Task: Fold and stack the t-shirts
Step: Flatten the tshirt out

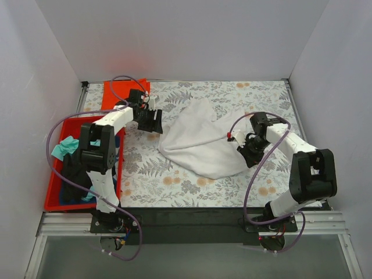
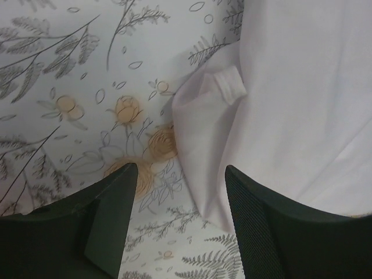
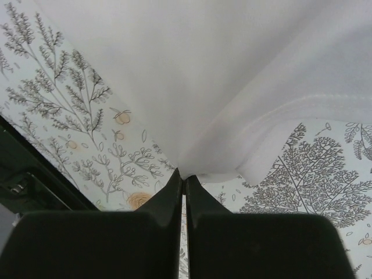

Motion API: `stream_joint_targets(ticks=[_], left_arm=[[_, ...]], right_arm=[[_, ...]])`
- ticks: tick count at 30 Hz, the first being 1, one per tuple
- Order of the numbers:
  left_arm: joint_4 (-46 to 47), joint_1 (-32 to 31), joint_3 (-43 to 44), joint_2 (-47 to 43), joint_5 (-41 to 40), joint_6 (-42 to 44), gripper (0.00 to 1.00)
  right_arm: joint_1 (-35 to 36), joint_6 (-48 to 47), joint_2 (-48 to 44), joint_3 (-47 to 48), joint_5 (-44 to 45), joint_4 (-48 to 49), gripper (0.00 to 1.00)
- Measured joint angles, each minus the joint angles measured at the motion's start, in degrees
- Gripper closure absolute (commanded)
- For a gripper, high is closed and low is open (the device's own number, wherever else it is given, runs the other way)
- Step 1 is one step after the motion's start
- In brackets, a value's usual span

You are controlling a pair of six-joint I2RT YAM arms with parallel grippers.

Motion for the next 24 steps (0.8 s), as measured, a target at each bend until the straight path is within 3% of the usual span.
stream_joint_targets(ticks=[6, 9, 10, 16, 24], left_arm=[[1.5, -4.2, 2.7, 5.5, -0.2, -0.2, 0.45], [2.4, -5.2, 2.7, 6.5, -0.7, -0.6, 0.75], [2.6, -5.3, 2.7, 6.7, -1.4, -0.9, 0.98], [1.1, -3.3, -0.2, 4.2, -4.7, -1.3, 1.00], [-13.1, -0.3, -13.5, -20.1, -8.2, 7.0, 1.00]], right_arm=[[0.0, -1.9, -0.2, 0.0, -1.0, -3.9, 0.99], [0.0, -2.2, 0.0, 0.0, -1.0, -4.8, 0.99], [0.0, -2.3, 0.0, 0.0, -0.9, -5.0, 0.99], [0.0, -3.5, -0.2, -0.9, 1.6, -6.1, 0.99], [2.0, -6.8, -2.7, -1.9, 0.0, -12.2, 0.99]])
